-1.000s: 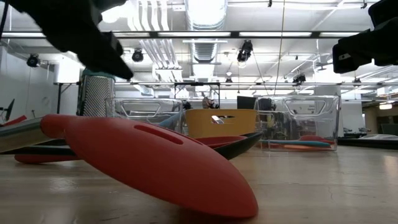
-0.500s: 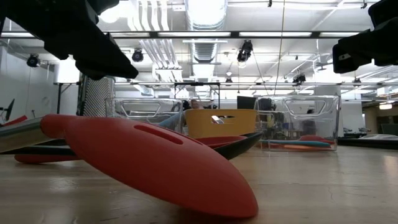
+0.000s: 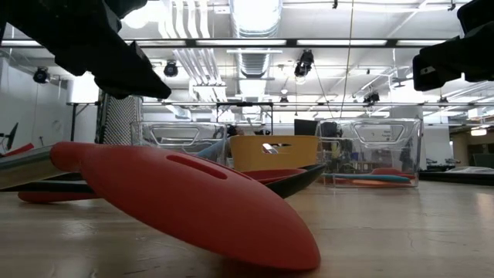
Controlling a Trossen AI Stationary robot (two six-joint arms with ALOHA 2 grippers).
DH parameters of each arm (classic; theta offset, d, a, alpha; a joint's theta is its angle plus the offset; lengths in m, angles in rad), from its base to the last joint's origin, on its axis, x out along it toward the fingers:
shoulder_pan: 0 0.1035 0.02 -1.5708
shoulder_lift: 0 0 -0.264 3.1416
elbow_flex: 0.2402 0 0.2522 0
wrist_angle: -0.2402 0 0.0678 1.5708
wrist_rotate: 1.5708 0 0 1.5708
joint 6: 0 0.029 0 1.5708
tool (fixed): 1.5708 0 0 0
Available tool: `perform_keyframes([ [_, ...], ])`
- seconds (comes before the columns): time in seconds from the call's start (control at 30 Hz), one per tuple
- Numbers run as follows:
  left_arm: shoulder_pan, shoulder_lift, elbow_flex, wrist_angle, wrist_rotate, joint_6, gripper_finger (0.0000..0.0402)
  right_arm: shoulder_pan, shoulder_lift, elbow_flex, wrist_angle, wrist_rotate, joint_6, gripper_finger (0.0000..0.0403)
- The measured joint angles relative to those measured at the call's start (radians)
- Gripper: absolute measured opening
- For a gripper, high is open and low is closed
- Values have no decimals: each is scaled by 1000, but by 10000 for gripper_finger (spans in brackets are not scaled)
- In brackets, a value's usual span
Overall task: Pick & Place Kitchen Items
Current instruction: Put the red serving spoon into the left transparent bin
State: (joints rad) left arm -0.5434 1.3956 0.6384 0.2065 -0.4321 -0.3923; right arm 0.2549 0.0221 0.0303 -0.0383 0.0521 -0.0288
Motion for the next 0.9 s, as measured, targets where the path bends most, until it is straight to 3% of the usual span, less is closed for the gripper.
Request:
perform_keyframes([
  [0.23,-5,0,0,-33,32,-28,145,0,0,0,0,0,2,9],
  [0.47,-39,0,0,-43,33,87,145,0,0,0,0,0,0,8],
  [0.9,-63,49,-3,-109,12,13,145,0,0,0,0,0,0,8],
])
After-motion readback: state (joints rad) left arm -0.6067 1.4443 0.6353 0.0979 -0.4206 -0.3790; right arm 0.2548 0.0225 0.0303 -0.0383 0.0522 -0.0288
